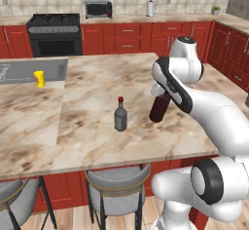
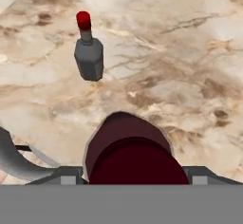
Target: Place the drinks on the dining counter in a tight cluster.
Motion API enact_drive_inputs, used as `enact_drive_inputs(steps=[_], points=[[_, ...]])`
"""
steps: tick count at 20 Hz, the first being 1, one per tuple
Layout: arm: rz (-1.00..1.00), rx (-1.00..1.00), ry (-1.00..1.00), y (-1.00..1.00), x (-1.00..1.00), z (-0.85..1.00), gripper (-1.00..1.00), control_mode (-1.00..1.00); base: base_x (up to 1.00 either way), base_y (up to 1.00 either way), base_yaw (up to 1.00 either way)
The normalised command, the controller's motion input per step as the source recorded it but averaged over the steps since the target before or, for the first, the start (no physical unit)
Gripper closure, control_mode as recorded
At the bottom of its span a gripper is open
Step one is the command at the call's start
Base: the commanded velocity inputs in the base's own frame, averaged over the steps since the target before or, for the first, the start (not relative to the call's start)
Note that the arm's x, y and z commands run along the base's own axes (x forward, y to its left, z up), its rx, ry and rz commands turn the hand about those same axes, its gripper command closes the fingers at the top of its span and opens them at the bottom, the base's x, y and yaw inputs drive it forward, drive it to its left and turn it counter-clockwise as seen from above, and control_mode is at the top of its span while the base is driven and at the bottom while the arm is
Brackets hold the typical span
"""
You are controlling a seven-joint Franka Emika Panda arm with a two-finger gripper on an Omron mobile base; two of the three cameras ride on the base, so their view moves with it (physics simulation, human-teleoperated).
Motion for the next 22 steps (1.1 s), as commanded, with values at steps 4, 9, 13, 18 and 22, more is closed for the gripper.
enact_drive_inputs(steps=[4,9,13,18,22], points=[[0.11,-0.09,0.10,0.08,0.34,-0.79,1.00,-1.00,0.00,0.00,0.00],[0.10,-0.04,0.04,0.07,0.68,-0.39,1.00,-1.00,0.00,0.00,0.00],[0.10,0.00,0.00,0.23,0.46,-0.07,1.00,-1.00,0.00,0.00,0.00],[0.09,0.00,0.00,0.13,0.38,-0.03,1.00,-1.00,0.00,0.00,0.00],[0.06,0.00,0.00,0.05,0.28,-0.05,1.00,-1.00,0.00,0.00,0.00]])
